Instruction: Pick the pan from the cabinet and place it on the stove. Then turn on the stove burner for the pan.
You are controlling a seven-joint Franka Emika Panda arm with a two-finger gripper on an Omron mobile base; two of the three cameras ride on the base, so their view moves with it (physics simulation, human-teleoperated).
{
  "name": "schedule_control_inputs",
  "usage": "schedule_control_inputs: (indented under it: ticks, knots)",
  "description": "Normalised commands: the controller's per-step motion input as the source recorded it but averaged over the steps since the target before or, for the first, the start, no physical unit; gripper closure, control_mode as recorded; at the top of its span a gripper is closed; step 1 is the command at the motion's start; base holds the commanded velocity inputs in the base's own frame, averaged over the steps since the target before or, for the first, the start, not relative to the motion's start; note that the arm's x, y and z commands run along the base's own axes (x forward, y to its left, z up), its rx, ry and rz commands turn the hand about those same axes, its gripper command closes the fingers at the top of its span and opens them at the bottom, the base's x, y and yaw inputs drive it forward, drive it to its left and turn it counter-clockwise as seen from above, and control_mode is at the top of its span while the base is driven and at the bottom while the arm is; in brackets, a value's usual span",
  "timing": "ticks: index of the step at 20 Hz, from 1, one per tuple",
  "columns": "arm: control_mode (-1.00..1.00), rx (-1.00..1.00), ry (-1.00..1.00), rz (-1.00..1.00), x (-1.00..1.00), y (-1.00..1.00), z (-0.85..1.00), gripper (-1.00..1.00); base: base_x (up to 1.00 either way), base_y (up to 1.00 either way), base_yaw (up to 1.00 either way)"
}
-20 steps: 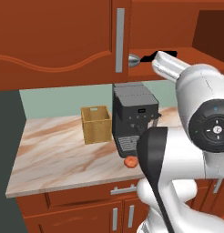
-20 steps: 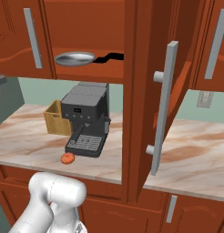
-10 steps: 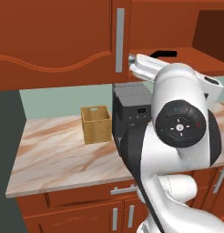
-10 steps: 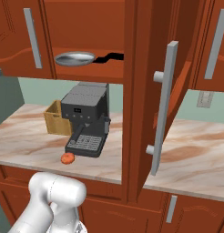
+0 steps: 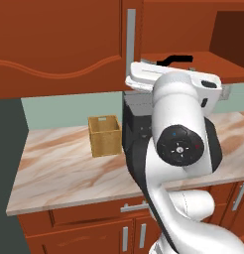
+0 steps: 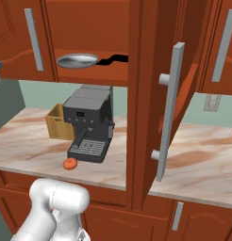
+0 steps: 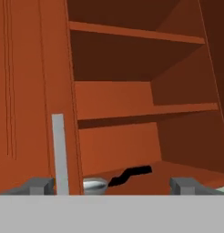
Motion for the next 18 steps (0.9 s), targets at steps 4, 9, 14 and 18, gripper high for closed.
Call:
schedule_control_inputs:
  ticks: [4, 9, 14, 18]
  knots:
    - [-1.00, -0.04, -0.12, 0.13, 0.36, 0.00, -0.07, -1.00, 0.00, 0.00, 0.00]
    - [-1.00, -0.04, -0.10, 0.09, 0.30, 0.00, -0.07, -1.00, 0.00, 0.00, 0.00]
    - [-1.00, -0.04, -0.03, 0.01, 0.35, 0.04, -0.02, -1.00, 0.00, 0.00, 0.00]
    - [-1.00, -0.04, 0.00, 0.00, 0.37, 0.11, 0.00, -1.00, 0.00, 0.00, 0.00]
